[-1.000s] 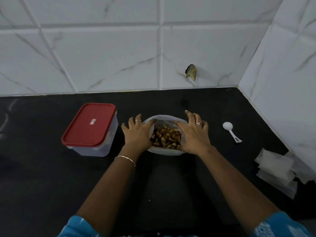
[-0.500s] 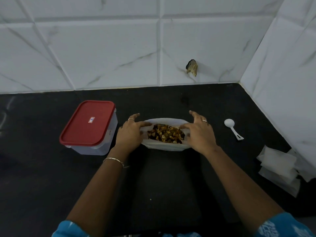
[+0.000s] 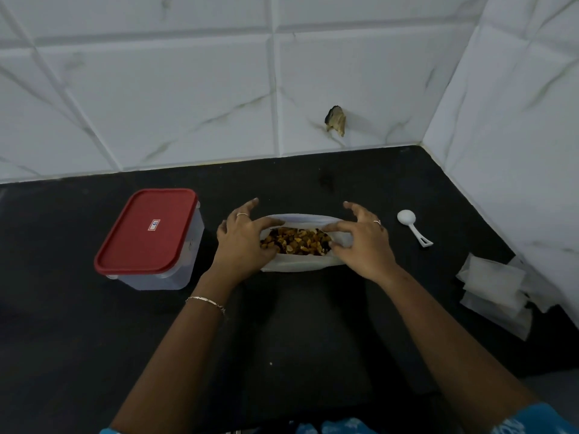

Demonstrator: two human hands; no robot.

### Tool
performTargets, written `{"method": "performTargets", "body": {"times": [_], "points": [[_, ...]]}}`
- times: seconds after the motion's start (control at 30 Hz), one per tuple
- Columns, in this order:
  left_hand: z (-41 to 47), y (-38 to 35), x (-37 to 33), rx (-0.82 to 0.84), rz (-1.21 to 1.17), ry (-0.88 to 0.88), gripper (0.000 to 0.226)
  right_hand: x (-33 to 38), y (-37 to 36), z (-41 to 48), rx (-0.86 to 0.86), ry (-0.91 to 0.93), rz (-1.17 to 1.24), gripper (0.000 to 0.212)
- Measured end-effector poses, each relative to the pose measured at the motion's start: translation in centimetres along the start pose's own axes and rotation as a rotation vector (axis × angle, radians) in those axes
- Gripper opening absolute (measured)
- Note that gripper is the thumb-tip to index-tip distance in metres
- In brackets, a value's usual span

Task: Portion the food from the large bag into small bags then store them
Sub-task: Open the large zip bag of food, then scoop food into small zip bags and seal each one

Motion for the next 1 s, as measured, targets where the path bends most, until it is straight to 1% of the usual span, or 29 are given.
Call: {"method": "performTargets", "body": {"times": [0.1, 0.13, 0.2, 0.27, 0.3, 0.4, 0.47, 0.53, 0.57, 0.63, 0.7, 0.8, 0.87, 0.93, 1.0], "points": [[-0.2, 0.6, -4.3, -0.164, -0.024, -0.127, 0.04, -1.5, 2.3, -1.5, -0.101, -0.058, 0.131, 0.026], [-0.2, 0.4, -5.8, -0.201, -0.059, -0.17, 0.036, -2.6, 3.1, -2.2, -0.144, -0.094, 0.126, 0.024], [-0.4, -0.8, -9.1, -0.22, -0.18, -0.268, 0.029, -5.4, 4.9, -3.9, -0.223, -0.193, 0.064, 0.022], [-0.7, -2.7, -12.5, -0.184, -0.308, -0.353, 0.024, -8.4, 6.5, -6.1, -0.294, -0.306, -0.001, 0.023], [-0.9, -3.9, -14.2, -0.13, -0.371, -0.376, 0.023, -9.9, 7.6, -7.5, -0.34, -0.365, -0.028, 0.026], [-1.3, -7.5, -17.9, 0.062, -0.549, -0.353, 0.022, -13.9, 10.5, -11.6, -0.457, -0.525, -0.152, 0.043], [-1.4, -9.2, -19.1, 0.069, -0.495, -0.363, 0.025, -16.3, 11.5, -13.5, -0.437, -0.615, -0.204, 0.059], [-1.5, -10.5, -20.0, 0.058, -0.327, -0.366, 0.03, -18.4, 11.7, -14.8, -0.348, -0.67, -0.226, 0.068], [-1.7, -11.1, -20.3, 0.063, -0.253, -0.356, 0.032, -19.2, 11.6, -15.2, -0.291, -0.675, -0.259, 0.069], [-2.0, -11.9, -20.7, 0.082, -0.17, -0.335, 0.037, -19.9, 11.2, -15.3, -0.203, -0.656, -0.348, 0.063], [-2.3, -12.4, -21.1, 0.101, -0.144, -0.323, 0.039, -20.0, 11.3, -15.1, -0.207, -0.618, -0.405, 0.051], [-2.5, -12.8, -21.4, 0.118, -0.143, -0.321, 0.04, -19.5, 11.7, -14.5, -0.306, -0.541, -0.411, 0.032], [-2.5, -12.9, -21.5, 0.109, -0.17, -0.316, 0.04, -19.3, 12.3, -14.3, -0.389, -0.516, -0.389, 0.023], [-2.4, -12.4, -21.7, 0.073, -0.235, -0.315, 0.039, -18.9, 13.3, -14.2, -0.485, -0.5, -0.362, 0.022], [-2.3, -11.4, -22.2, 0.027, -0.357, -0.33, 0.04, -18.2, 14.7, -14.0, -0.578, -0.482, -0.322, 0.022]]}}
Point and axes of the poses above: each hand's wrist, its own z-axis towards the middle knuckle, its own y-axis out of the back of the hand, x = y × z, the point moved 8 cm from there along z, towards the middle knuckle, and after that the axes turned 6 degrees about -x, right-handed, at the moved point
